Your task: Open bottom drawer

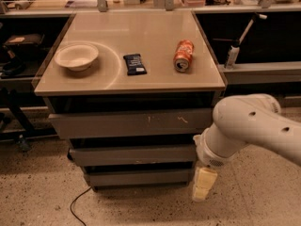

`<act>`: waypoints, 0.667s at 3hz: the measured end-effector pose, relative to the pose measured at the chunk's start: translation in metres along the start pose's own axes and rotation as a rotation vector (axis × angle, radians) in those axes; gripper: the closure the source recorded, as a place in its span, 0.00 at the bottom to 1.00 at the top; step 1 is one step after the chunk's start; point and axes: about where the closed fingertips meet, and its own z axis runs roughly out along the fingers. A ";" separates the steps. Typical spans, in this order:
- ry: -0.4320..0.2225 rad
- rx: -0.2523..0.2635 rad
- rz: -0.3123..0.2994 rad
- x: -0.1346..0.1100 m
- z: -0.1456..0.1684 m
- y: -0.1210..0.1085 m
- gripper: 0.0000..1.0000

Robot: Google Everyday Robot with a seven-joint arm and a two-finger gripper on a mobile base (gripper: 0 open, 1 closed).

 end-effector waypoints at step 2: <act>-0.031 0.050 0.008 0.005 0.126 -0.018 0.00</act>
Offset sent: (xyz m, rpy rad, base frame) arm 0.0414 0.0294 -0.1862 0.0436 -0.0648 -0.0374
